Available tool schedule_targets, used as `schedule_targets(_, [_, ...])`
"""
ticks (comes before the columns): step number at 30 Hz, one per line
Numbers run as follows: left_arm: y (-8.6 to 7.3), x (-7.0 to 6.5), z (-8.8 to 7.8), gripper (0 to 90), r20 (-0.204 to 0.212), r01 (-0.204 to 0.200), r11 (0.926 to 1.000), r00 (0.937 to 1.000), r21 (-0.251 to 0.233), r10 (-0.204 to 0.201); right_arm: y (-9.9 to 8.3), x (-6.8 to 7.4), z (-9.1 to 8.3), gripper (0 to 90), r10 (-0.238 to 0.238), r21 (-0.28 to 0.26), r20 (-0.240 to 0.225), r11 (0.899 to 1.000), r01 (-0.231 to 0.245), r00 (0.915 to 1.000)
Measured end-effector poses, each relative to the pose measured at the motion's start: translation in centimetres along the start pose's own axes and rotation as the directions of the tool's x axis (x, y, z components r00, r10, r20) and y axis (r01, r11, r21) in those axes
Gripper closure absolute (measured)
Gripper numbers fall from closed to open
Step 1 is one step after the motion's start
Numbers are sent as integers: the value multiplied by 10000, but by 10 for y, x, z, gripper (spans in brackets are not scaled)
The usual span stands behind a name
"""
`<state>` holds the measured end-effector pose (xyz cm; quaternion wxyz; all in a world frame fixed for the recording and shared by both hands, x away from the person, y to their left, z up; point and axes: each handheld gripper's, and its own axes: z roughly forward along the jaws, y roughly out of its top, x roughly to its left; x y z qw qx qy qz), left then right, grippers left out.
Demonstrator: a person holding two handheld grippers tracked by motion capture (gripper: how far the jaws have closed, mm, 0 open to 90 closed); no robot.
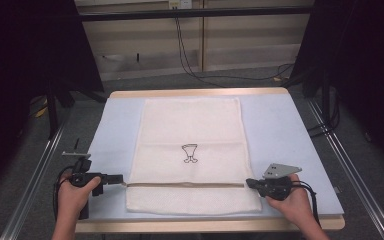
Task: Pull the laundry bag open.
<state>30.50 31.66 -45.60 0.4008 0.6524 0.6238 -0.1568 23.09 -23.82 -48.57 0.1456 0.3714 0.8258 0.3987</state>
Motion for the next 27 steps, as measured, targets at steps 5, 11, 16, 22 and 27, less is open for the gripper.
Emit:
schedule_targets(5, [2, -8, -2, 689, -652, -440, 9961, 9971, -758, 391, 5, -5, -10, 739, 231, -426, 108, 9988, -227, 9997])
schedule_targets(11, [4, -12, 1, 547, -1954, -1679, 9735, 9712, -1552, 1364, 3, -19, -22, 504, 799, -1218, 1141, 9904, -659, 9903])
schedule_targets(16, [4, -11, 5, 384, -2721, -2923, 9276, 9353, -2328, 2264, -1, -30, -24, 310, 1436, -1507, 2003, 9819, -1143, 9692])
schedule_targets(22, [5, -7, 7, 252, -2900, -3503, 8971, 9178, -2695, 2713, -6, -42, -27, 221, 1711, -1643, 2661, 9778, -1303, 9486])
schedule_targets(27, [5, -6, 9, 222, -3234, -4046, 8805, 8910, -2469, 3188, -8, -45, -27, 216, 1802, -1542, 2630, 9776, -1431, 9478])
